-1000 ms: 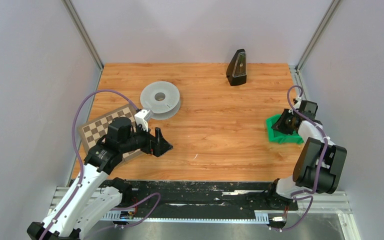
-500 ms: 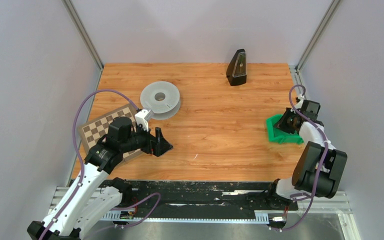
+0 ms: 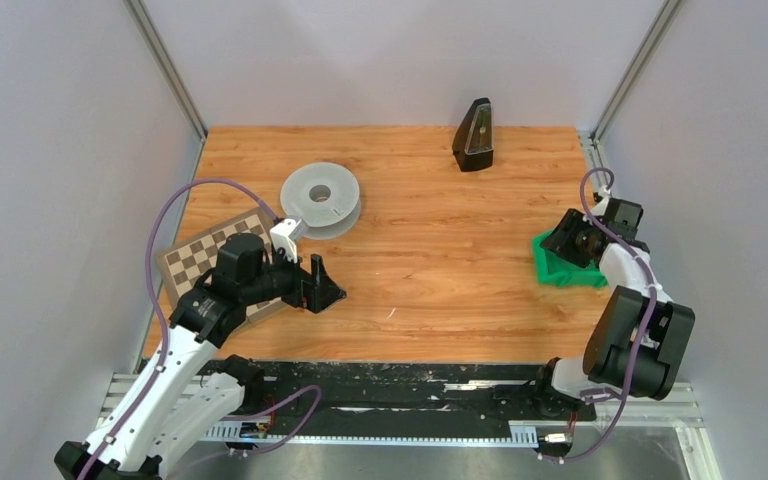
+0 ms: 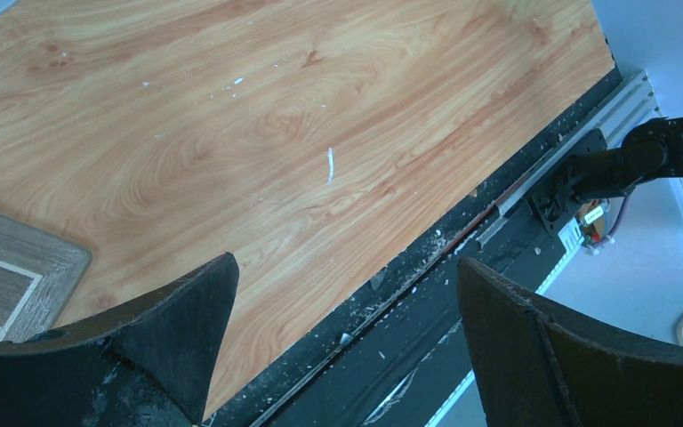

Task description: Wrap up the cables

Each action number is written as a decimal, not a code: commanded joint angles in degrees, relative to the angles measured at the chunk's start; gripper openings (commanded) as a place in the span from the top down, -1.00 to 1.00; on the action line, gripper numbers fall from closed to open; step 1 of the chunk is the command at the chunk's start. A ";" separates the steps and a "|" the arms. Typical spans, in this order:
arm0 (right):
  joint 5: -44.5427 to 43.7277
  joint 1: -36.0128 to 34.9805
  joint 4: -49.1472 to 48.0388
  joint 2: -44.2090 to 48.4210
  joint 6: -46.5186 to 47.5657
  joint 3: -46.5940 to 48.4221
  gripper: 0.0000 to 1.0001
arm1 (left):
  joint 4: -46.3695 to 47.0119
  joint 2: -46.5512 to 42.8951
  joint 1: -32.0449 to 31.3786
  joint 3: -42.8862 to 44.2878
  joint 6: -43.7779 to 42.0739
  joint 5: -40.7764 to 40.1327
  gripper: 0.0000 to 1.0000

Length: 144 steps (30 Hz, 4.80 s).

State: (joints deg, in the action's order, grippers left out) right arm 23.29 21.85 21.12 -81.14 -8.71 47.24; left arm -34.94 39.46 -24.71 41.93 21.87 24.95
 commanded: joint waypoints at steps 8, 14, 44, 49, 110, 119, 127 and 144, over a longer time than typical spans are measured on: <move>5.82 0.30 -1.52 -2.73 1.84 0.28 -0.23 | 1.18 0.23 0.28 0.65 0.05 0.84 -1.00; 5.76 0.30 -2.53 -5.26 2.12 0.44 -0.14 | 1.15 0.10 0.28 0.61 0.01 0.43 -1.00; -3.87 0.30 -3.19 1.62 -2.15 0.82 1.00 | 1.19 0.44 0.28 0.61 0.01 0.65 -1.00; -4.13 0.30 -1.54 8.00 -5.07 2.94 1.00 | 1.10 0.74 0.28 0.71 -0.08 0.69 -1.00; -4.48 -38.32 1.84 31.37 -10.63 25.56 1.00 | 32.42 22.30 -1.87 5.05 -45.78 -24.28 -0.66; -6.00 -38.34 5.26 41.23 -9.06 20.43 1.00 | 43.02 33.49 -5.29 1.19 -60.35 -29.31 -0.58; -7.20 -38.36 7.71 44.09 -7.32 22.16 1.00 | 44.97 45.65 -7.01 2.97 -64.30 -32.28 -0.49; -10.11 -38.37 9.51 45.05 -5.03 22.06 1.00 | 57.37 58.86 -8.43 6.91 -70.52 -50.35 0.13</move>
State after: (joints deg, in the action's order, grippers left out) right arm 14.59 -16.12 30.74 -36.49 -14.83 68.10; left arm 17.58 98.96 -32.05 47.42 -47.37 -22.24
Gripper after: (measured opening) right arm 0.003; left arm 0.498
